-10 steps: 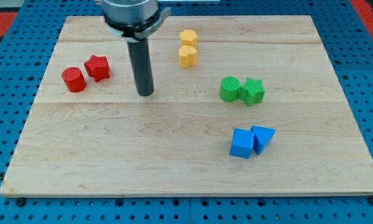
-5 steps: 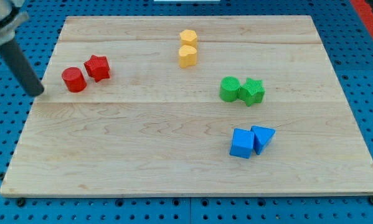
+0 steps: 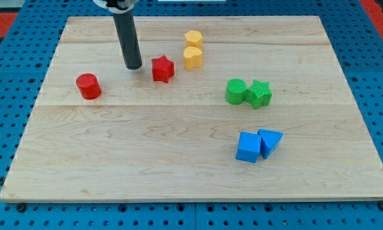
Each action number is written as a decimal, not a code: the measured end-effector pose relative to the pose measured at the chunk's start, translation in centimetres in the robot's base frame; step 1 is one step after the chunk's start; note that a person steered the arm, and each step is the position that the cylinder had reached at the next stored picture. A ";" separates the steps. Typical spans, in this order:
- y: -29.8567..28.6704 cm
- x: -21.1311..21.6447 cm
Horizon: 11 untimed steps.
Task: Move the red star down to the yellow heart
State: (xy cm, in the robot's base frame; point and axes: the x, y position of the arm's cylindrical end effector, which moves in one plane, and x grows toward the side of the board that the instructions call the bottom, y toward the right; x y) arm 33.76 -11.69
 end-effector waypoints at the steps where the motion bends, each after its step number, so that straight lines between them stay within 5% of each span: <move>1: 0.0 -1.1; 7: 7.7 1.9; 11: 5.7 2.6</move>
State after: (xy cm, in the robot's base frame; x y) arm 36.32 -5.96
